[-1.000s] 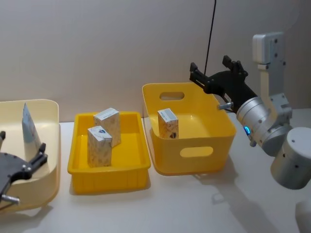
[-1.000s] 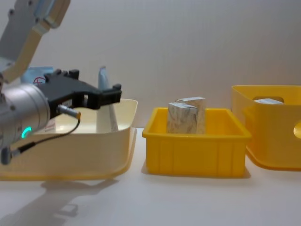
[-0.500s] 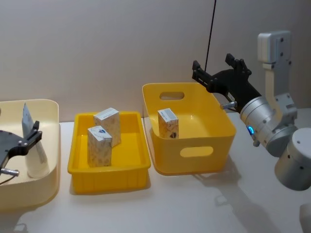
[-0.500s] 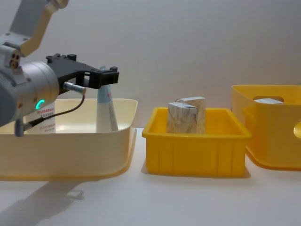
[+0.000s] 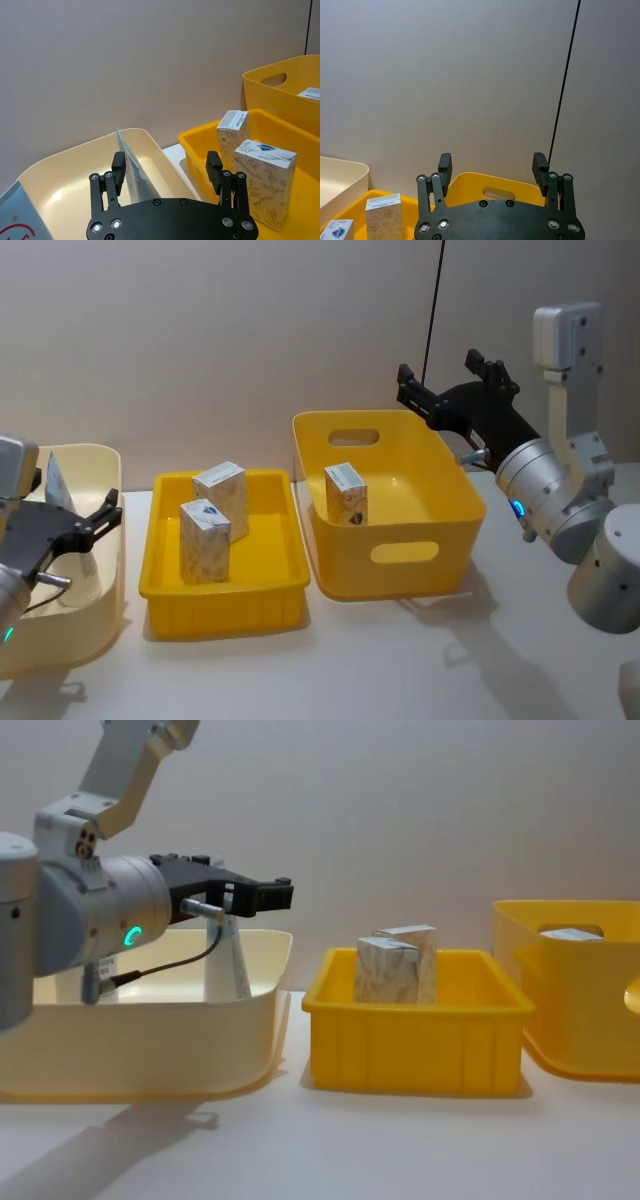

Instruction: Bimanual collaborative sorting of washing and personal care products

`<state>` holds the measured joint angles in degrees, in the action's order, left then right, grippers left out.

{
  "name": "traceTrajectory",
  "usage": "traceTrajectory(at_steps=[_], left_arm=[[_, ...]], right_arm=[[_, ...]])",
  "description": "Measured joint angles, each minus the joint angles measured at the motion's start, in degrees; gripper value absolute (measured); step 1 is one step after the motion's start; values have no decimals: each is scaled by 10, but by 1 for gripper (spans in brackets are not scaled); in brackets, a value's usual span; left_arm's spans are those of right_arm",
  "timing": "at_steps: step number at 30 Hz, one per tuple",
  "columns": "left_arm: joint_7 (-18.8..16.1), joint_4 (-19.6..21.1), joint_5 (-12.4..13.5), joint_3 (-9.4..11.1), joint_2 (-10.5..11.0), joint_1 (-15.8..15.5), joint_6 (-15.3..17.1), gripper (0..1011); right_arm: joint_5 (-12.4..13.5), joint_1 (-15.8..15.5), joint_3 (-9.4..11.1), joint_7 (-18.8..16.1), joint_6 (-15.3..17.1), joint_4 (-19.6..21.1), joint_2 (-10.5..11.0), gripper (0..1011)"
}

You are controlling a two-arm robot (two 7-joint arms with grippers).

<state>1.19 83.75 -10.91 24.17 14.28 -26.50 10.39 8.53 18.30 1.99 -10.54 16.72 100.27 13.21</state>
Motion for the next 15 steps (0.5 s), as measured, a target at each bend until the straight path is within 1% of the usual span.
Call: traceTrajectory(at_steps=[7,15], left_arm=[[22,-31,-2,2,-7,-23,2,1002],[36,-59,-1,3,-13,-43,-3,1002]], right_arm=[[0,0,0,0,0,1,0,1001],[0,-1,1,0,0,1,0,1001]])
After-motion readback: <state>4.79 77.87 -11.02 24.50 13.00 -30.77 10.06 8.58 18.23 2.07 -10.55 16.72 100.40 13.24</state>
